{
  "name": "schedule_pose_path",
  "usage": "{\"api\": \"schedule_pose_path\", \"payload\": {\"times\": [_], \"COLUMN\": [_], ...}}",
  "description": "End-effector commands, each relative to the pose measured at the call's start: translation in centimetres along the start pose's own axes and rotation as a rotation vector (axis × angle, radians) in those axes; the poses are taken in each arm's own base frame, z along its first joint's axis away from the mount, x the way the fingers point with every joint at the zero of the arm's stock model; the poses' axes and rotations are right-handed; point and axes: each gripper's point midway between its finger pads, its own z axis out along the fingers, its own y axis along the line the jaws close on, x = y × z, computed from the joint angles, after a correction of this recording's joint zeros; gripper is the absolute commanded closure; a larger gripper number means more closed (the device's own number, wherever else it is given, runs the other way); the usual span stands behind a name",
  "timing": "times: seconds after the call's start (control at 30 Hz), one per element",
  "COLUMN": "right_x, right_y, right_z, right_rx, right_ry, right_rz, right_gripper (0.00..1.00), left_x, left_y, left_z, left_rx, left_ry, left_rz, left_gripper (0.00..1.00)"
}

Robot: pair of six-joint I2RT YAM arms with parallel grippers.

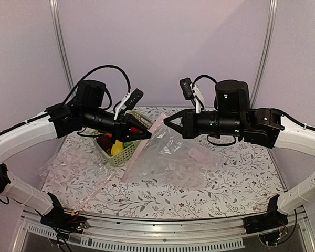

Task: Place the food in the zip-top bag and seal the zipper
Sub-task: Unzip the zipper of the food storage bag.

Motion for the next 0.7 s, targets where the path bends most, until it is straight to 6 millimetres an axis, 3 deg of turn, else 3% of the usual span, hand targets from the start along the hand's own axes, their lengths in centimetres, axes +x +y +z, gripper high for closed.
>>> {"api": "schedule_pose_path", "payload": {"times": [0.0, 0.57, 0.67], "right_x": [-7.0, -8.2, -8.0], "right_y": [-3.1, -4.2, -2.7], "right_z": [-3.7, -4.8, -4.6], "right_rx": [0.15, 0.189, 0.102], "right_ry": [-0.223, -0.258, -0.234], "right_rz": [0.003, -0.01, -0.027], "right_gripper": [1.0, 1.0, 1.0], "left_x": [3.6, 3.8, 3.7], "left_y": [-0.3, -0.2, -0.3], "left_z": [0.0, 0.2, 0.2], "left_rx": [0.024, 0.025, 0.027], "left_ry": [0.123, 0.132, 0.13], "left_rz": [-0.111, -0.118, -0.117], "left_gripper": [1.0, 1.0, 1.0]}}
